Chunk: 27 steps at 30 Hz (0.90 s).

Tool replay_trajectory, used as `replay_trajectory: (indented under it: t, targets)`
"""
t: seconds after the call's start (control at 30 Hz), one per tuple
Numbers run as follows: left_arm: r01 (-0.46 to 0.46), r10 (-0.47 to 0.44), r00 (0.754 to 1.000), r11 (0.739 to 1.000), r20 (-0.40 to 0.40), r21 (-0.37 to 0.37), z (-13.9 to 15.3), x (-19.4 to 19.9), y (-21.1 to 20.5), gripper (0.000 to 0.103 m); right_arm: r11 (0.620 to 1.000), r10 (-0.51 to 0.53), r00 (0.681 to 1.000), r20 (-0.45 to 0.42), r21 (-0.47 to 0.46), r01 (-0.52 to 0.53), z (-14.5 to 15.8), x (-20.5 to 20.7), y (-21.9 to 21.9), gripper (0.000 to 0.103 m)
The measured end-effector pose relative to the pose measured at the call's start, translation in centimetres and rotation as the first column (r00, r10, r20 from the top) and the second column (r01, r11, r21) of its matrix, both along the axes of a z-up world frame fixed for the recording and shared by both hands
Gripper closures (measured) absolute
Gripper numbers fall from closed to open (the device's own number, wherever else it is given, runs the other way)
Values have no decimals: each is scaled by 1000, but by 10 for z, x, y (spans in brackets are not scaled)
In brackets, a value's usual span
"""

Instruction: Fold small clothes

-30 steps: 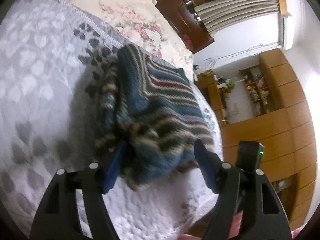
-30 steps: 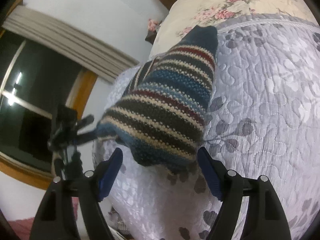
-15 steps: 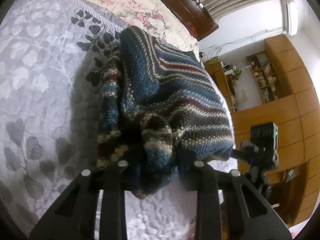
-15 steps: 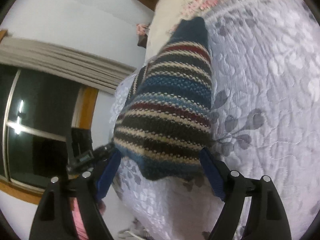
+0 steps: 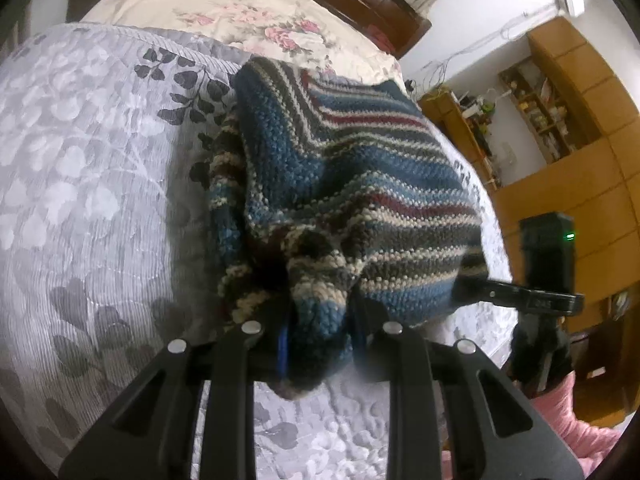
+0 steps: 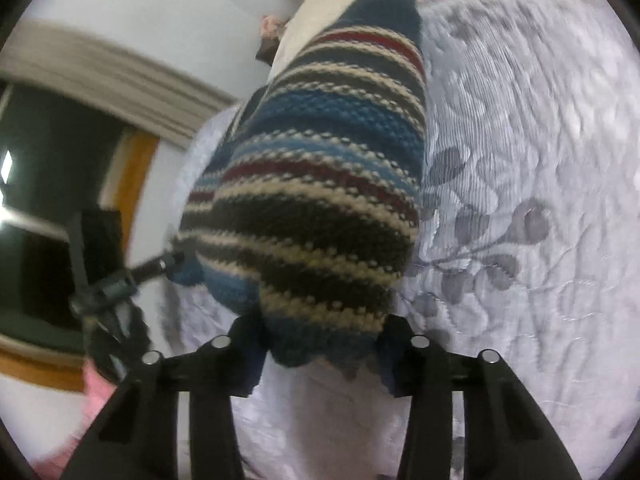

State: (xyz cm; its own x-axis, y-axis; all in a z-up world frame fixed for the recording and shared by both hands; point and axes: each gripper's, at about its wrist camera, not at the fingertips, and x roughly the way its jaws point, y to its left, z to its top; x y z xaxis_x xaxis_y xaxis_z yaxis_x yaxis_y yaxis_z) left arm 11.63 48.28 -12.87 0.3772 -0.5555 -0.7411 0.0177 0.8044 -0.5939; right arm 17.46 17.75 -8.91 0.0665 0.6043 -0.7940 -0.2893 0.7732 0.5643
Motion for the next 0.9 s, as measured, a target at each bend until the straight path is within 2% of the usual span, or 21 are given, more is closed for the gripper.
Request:
replay_trajectory:
  t: [0.13, 0.37, 0.47, 0.53, 0.6, 0.67, 0.8, 0.9]
  targets:
    - [32, -31, 999, 998, -11, 53, -14, -2, -5, 81, 996, 25, 1000, 14, -81, -23, -10, -4, 6, 60]
    - [30, -30, 1000, 998, -2, 53, -27, -1, -3, 78, 995, 20, 1000, 11, -98, -19, -30, -10, 6, 60]
    - [19, -19, 1000, 999, -2, 36, -18, -2, 0, 71, 998, 22, 1000, 21, -60, -21, -25, -11, 1, 53]
    - [9, -9, 1000, 1000, 1, 28, -9, -5, 5, 60, 999, 14, 1000, 14, -29, -14, -17, -10, -4, 44]
    - [-13, 13, 1000, 1000, 11, -23, 2, -5, 15, 49, 1000, 3, 1000, 18, 0, -3, -10, -9, -8, 42]
    - [-43, 45, 998, 997, 37, -60, 12, -1, 27, 43, 1000, 1, 1000, 28, 3, -1, -2, -7, -10, 41]
    - [-75, 78, 996, 994, 31, -77, 14, 20, 37, 38, 1000, 11, 999, 35, -25, -10, -1, -4, -10, 37]
    - [-103, 102, 995, 994, -21, -47, 3, 50, 34, 39, 999, 15, 999, 43, -44, -13, 0, -3, -1, 37]
